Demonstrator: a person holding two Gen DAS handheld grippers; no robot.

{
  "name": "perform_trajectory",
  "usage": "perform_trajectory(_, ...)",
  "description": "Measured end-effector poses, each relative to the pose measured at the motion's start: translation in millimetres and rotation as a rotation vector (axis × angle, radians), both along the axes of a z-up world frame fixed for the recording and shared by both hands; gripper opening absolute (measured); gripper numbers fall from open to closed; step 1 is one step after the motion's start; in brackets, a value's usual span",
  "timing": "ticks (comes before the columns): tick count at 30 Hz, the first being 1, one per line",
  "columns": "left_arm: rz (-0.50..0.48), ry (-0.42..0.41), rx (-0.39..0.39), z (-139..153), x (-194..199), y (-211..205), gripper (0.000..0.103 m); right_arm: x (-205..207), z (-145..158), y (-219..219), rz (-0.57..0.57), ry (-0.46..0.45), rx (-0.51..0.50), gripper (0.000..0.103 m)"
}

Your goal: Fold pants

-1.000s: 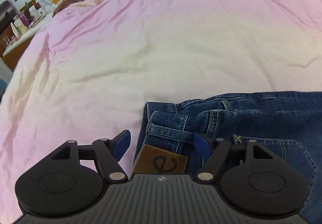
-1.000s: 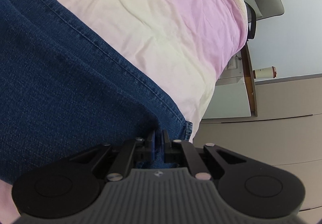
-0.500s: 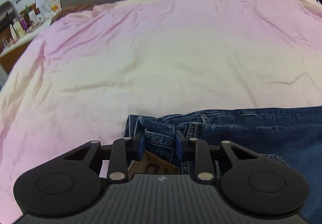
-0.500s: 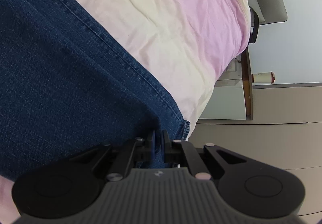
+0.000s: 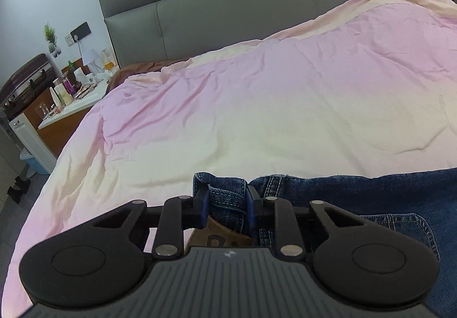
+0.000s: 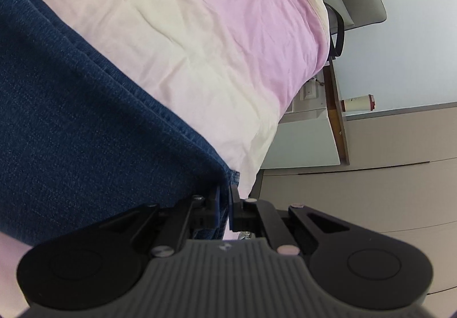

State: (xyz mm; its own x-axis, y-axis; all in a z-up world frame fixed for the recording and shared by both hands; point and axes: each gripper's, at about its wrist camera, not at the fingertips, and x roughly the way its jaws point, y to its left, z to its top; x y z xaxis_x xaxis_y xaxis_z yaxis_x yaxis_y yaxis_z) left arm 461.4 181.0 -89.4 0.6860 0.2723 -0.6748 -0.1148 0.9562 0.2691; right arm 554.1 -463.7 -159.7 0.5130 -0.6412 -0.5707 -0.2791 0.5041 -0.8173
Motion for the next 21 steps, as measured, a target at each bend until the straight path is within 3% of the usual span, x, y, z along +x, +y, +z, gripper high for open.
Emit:
perform_trajectory(12,0.016,0.092,0.104,-60,42,-16,0.030,43,-56,-2,-0.030,0.046,0.005,0.000)
perform_trajectory(13,0.020,0.105,0.111,-63,43,-17,0.036,44,-58,-2,-0.032,0.050,0.009,0.000)
perform_trajectory(14,0.018,0.116,0.136,-64,42,-19,0.047,44,-60,-2,-0.034,0.052,0.013,0.000)
perform_trajectory(15,0.011,0.118,0.171,-64,40,-21,0.051,45,-60,-3,-0.043,0.052,0.032,0.000)
perform_trajectory(16,-0.001,0.115,0.204,-63,37,-25,0.060,44,-57,-4,-0.049,0.044,0.056,0.008)
perform_trajectory(17,-0.008,0.113,0.224,-60,33,-26,0.072,44,-52,-5,-0.058,0.031,0.077,0.036)
perform_trajectory(19,-0.020,0.097,0.225,-50,24,-31,0.079,40,-35,-9,-0.073,-0.027,0.144,0.067)
perform_trajectory(21,-0.031,0.098,0.200,-39,14,-34,0.079,32,-10,-14,-0.096,-0.094,0.234,0.069)
